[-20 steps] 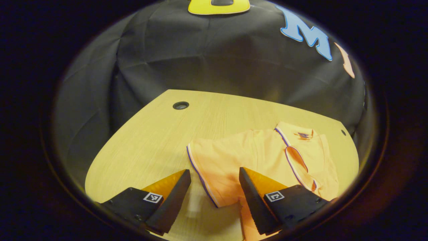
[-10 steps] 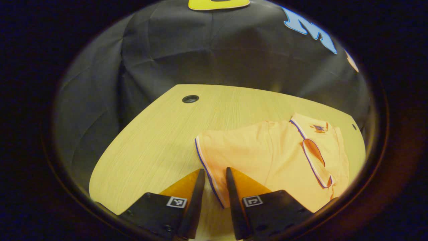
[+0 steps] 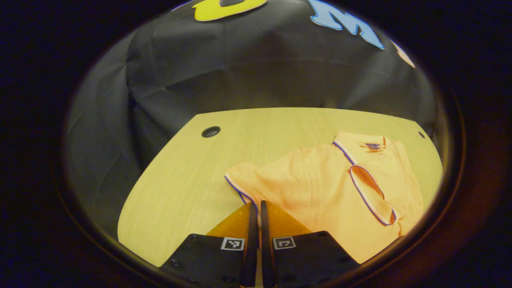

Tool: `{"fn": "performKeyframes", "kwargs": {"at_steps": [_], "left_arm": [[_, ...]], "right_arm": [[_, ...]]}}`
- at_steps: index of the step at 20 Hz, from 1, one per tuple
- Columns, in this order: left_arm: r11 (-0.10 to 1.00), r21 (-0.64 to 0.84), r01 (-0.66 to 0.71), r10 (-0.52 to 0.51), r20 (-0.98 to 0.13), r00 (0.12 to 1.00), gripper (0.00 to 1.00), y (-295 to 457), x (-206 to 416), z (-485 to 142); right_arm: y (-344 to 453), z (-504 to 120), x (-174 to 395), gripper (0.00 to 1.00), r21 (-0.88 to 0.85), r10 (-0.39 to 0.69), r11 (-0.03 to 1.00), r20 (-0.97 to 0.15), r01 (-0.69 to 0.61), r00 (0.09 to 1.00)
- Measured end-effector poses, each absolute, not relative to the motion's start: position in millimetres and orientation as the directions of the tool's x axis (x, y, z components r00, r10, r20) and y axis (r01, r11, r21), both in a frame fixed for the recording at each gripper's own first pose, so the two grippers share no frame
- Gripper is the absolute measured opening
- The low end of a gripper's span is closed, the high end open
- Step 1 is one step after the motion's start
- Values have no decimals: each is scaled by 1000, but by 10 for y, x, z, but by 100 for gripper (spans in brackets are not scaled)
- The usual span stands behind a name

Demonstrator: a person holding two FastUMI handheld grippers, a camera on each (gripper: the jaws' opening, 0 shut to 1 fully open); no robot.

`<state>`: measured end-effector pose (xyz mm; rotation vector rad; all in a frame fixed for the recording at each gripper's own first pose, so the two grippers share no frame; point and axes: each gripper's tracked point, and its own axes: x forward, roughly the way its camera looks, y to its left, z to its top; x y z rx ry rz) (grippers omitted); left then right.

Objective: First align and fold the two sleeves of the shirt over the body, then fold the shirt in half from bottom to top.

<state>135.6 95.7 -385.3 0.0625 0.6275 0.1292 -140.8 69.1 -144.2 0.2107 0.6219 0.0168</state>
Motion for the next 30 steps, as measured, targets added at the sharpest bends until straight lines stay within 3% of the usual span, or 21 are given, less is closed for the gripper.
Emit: {"fn": "performKeyframes", "kwargs": {"at_steps": [4,5,6,8,9,10,11,12,15,17,18,19,20,25,30], "left_arm": [[992,112,58,9,-525,851,12,218,1540,-3523],[989,108,105,-34,-517,856,17,-22,1550,-3472],[984,109,144,-69,-510,857,12,-244,1557,-3422],[971,107,215,-134,-501,855,12,-672,1529,-3333],[964,103,246,-164,-500,850,17,-872,1501,-3319],[957,100,273,-189,-499,845,12,-1056,1466,-3305],[950,96,296,-210,-501,839,17,-1209,1417,-3318],[945,93,312,-226,-503,834,12,-1343,1384,-3319],[936,83,342,-253,-517,818,17,-1585,1328,-3391],[935,79,345,-254,-532,808,11,-1623,1285,-3447],[934,63,353,-266,-538,800,24,-1655,1269,-3457],[934,60,353,-268,-539,799,27,-1649,1284,-3459],[933,56,355,-271,-539,797,44,-1652,1285,-3456],[934,31,356,-288,-525,801,48,-1573,1167,-3344],[945,-3,328,-283,-514,810,74,-1324,913,-3197]], "right_arm": [[631,-1461,-1439,39,206,69,977,-581,64,811],[622,-1468,-1441,39,207,67,976,-580,67,812],[612,-1462,-1442,39,208,65,976,-580,71,812],[583,-1470,-1450,39,209,60,975,-578,76,814],[562,-1477,-1460,39,208,57,975,-577,79,815],[549,-1468,-1477,39,208,54,975,-577,83,815],[525,-1479,-1488,39,209,49,974,-578,89,815],[503,-1489,-1496,39,210,45,973,-578,95,815],[415,-1514,-1536,39,218,32,969,-581,117,813],[359,-1525,-1548,39,223,26,966,-582,129,813],[343,-1525,-1558,39,224,23,965,-583,133,812],[329,-1539,-1562,39,223,21,965,-584,135,812],[316,-1543,-1562,39,221,21,966,-585,135,811],[348,-1644,-1537,39,215,44,971,-594,106,803],[427,-1789,-1533,39,223,99,973,-609,51,787]]}}
